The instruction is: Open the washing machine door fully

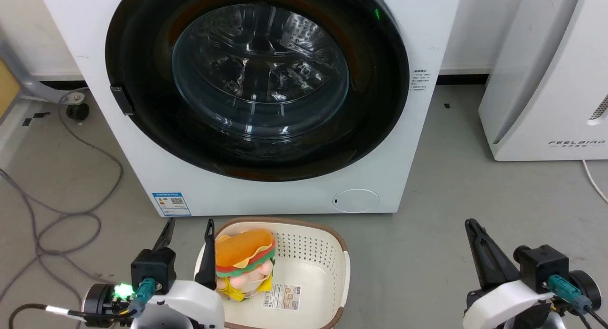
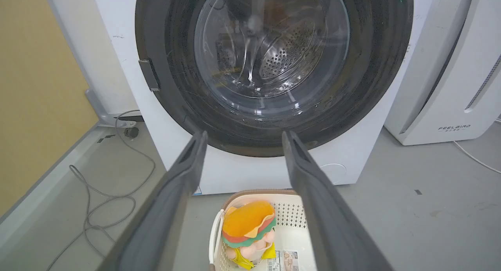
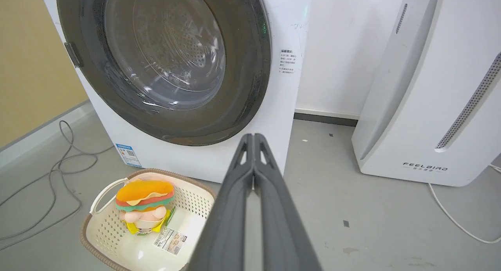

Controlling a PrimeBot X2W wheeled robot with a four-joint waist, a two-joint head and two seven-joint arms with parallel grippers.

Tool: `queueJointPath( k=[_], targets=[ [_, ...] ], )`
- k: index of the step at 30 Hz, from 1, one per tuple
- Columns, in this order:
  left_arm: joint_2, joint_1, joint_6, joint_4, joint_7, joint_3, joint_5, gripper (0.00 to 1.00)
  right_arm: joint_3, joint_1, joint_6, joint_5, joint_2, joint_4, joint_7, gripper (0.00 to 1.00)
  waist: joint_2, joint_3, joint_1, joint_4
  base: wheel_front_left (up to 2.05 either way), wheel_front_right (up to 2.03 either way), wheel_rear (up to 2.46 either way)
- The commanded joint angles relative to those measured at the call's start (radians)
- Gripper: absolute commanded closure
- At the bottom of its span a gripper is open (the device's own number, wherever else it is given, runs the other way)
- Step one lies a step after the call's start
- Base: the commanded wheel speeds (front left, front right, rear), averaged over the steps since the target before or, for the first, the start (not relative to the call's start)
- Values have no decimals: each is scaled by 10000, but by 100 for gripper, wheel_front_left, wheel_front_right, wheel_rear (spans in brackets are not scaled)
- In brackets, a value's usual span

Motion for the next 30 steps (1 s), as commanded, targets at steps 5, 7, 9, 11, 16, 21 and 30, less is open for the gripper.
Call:
queueJointPath(
  k=[5, 7, 9, 11, 16, 21, 30],
  targets=[
    [2, -181, -26, 130, -203, -152, -102, 0, -35, -12, 1, 648, 1, 161, -191, 100, 0, 10, 0, 14, 0, 0, 0],
    [2, -205, -29, 159, -245, -190, -121, 0, -38, -54, 2, 1038, 1, 202, -234, 100, 0, 19, 0, 20, 0, 0, 0],
    [2, -234, -32, 185, -287, -225, -139, 0, -40, -110, 2, 1458, 2, 236, -276, 100, 0, 36, 0, 25, 0, 0, 0],
    [2, -261, -36, 207, -329, -256, -156, 0, -38, -171, 2, 1889, 2, 272, -318, 100, 0, 49, 0, 29, 0, 0, 0],
    [2, -336, -59, 260, -433, -320, -176, 0, -42, -396, 2, 3094, 2, 358, -391, 100, 0, 127, 0, 37, 0, 0, 0],
    [4, -448, -100, 291, -537, -356, -180, 0, -198, -806, 2, 4121, -4, 426, -272, 100, 0, 261, 0, 45, 0, 0, 0],
    [9, -682, -175, 311, -704, -424, -178, 0, -518, -1791, 3, 5546, -211, 694, 44, 100, 0, 520, 0, 102, 0, 0, 0]
  ],
)
